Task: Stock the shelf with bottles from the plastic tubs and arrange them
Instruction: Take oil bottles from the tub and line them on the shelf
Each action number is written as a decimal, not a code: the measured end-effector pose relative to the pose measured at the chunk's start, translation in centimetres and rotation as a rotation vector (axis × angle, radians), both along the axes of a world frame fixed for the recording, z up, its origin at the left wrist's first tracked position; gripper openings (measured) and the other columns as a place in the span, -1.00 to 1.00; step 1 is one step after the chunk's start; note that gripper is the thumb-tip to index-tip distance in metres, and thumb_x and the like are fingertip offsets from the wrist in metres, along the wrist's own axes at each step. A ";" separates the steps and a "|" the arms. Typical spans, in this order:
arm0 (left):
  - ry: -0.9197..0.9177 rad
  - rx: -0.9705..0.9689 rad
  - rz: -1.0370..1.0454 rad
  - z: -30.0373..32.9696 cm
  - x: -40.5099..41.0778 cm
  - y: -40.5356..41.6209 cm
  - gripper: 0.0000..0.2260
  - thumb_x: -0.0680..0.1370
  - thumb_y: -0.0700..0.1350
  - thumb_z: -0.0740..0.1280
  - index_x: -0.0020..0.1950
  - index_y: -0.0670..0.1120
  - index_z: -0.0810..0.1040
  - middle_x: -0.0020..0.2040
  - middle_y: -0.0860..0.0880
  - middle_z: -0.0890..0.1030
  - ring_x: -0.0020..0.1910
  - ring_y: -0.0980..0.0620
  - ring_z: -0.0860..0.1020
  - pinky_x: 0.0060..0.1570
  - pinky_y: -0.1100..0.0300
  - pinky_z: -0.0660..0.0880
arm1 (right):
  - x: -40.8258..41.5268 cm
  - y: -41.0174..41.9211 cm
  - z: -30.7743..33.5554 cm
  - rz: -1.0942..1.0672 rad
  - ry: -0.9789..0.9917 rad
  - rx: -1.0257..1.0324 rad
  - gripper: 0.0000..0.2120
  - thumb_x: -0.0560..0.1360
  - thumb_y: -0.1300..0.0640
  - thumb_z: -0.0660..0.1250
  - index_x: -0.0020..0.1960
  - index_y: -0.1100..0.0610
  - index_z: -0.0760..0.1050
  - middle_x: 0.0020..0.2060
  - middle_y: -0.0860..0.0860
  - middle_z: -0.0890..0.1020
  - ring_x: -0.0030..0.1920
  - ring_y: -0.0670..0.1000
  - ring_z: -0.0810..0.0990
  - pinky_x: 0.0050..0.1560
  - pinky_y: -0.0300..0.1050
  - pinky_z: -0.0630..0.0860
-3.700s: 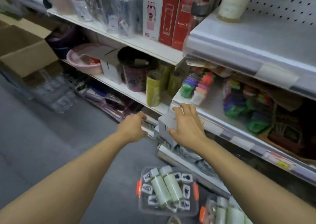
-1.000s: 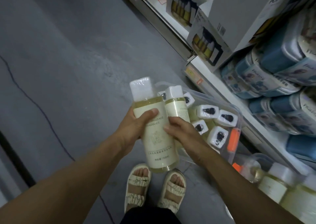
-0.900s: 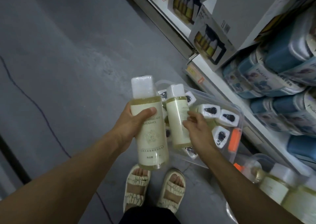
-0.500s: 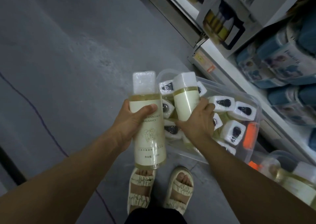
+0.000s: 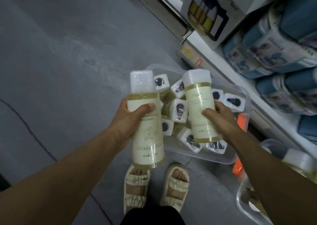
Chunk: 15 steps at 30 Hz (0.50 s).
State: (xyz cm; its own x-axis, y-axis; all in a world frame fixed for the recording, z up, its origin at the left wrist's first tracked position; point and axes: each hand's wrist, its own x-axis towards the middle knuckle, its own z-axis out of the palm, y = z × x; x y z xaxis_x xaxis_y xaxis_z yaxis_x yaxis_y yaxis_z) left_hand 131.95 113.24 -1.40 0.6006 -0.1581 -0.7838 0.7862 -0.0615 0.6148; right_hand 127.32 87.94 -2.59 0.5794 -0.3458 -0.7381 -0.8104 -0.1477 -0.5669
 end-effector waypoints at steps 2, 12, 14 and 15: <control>-0.001 0.008 -0.008 0.1 0.0 -0.4 -0.18 0.13 0.14 0.54 0.33 -0.05 0.39 0.12 -0.16 0.63 0.02 -0.17 0.65 0.00 -0.23 0.58 | -0.5 0.0 -0.2 0.054 -0.012 -0.083 -0.47 0.48 0.17 0.30 0.41 0.05 0.22 0.18 0.07 0.51 0.05 0.09 0.55 -0.01 0.03 0.52; -0.044 0.061 -0.039 0.7 0.1 -2.2 -0.19 0.08 0.14 0.54 0.29 -0.03 0.40 0.09 -0.13 0.64 0.00 -0.15 0.66 -0.02 -0.16 0.60 | 1.1 1.3 -0.8 0.266 0.134 -0.453 -0.16 0.19 -0.06 0.58 0.27 0.17 0.19 0.12 0.16 0.49 0.07 0.18 0.53 -0.07 0.01 0.50; -0.060 0.087 -0.038 1.3 0.2 -2.4 -0.23 0.10 0.10 0.54 0.26 -0.01 0.40 0.07 -0.10 0.64 -0.02 -0.11 0.66 -0.07 -0.07 0.61 | 1.0 1.1 0.0 0.267 0.125 -0.420 -0.19 0.21 -0.03 0.58 0.26 0.17 0.20 0.10 0.13 0.49 0.04 0.16 0.52 -0.09 -0.01 0.48; -0.070 0.098 -0.036 1.8 0.3 -2.5 -0.28 0.13 0.07 0.53 0.24 0.00 0.40 0.06 -0.08 0.64 -0.03 -0.09 0.66 -0.10 -0.03 0.61 | 0.8 1.0 0.7 0.273 0.107 -0.401 -0.21 0.22 -0.02 0.57 0.26 0.17 0.21 0.08 0.10 0.48 0.00 0.12 0.51 -0.10 -0.03 0.47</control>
State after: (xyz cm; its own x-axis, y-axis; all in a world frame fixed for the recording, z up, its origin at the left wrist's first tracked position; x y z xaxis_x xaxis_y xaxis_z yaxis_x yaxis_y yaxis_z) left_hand 132.24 110.71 0.40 0.6497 -0.1058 -0.7528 0.7377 -0.1513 0.6579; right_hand 128.16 88.91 -1.91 0.6165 -0.4608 -0.6384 -0.7623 -0.5523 -0.3374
